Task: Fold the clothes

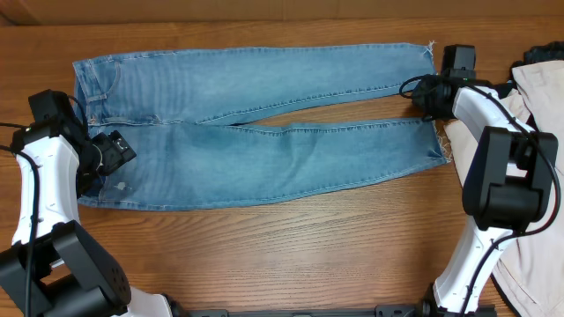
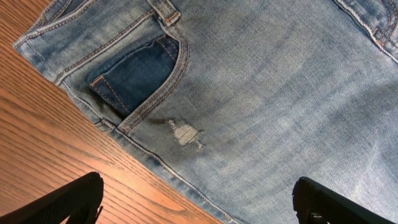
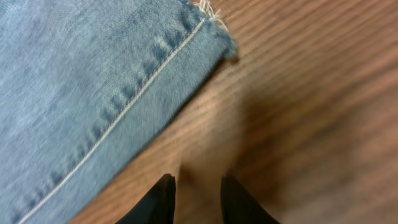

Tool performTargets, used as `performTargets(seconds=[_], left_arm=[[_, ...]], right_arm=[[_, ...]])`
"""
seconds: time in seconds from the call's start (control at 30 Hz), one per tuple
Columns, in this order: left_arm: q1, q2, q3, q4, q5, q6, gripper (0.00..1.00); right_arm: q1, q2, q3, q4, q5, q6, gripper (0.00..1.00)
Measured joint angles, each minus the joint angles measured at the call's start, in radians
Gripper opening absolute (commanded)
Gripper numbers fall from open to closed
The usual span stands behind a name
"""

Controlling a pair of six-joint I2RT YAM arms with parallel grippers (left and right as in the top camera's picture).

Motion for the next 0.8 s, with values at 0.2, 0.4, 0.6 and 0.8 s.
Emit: performTargets(seconds=[0.2, 0.4, 0.6, 0.8], left_arm=[[0.000, 0.000, 0.000, -0.012, 0.000, 0.000, 1.00], [0.000, 0.000, 0.000, -0.034, 0.000, 0.001, 1.00], [0.000, 0.000, 0.000, -0.031, 0.002, 0.002, 1.00], [0.000, 0.000, 0.000, -0.030, 0.017, 0.001, 1.00]], right_arm=[[0.000, -0.141, 0.000, -0.185, 0.009, -0.041, 0.29], [-0.001, -0.173, -0.006, -0.365, 0.019, -0.047, 0.41], [-0.001, -0.173, -0.016, -0.160, 0.017, -0.069, 0.54], [-0.001, -0.151, -0.016, 0.031, 0.018, -0.086, 0.57]])
